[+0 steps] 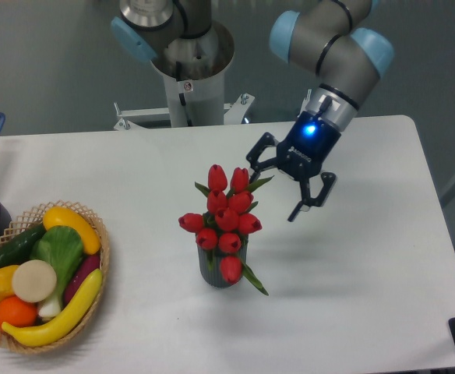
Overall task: Pick up the flowers from the vase
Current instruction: 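Lower the gripper around the tulip stems just above the vase rim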
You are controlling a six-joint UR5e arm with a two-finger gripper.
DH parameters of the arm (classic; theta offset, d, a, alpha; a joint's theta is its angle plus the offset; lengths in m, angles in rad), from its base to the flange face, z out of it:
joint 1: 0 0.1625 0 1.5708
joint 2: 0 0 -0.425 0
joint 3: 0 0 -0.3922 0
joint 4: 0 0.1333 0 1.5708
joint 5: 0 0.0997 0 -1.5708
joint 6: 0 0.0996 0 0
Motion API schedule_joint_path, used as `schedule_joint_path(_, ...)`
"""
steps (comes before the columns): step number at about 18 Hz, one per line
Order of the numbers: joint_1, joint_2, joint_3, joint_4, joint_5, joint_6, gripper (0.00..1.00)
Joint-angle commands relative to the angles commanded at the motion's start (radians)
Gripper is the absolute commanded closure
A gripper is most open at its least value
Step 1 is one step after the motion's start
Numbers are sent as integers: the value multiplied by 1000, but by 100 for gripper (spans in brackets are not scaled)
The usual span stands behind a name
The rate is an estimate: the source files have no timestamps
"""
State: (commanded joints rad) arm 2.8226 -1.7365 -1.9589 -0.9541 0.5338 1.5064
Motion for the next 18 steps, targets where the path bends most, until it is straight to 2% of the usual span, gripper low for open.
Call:
schedule_joint_path(4, -55, -11, 1, 2, -2, 0, 0)
schedule_joint_path(11, -72, -32, 12, 8, 3, 3, 0)
schedule_joint_path(15, -84, -61, 20, 58, 5, 0, 0)
schedule_joint_path(18, -94, -75, 32, 66, 3, -2, 0)
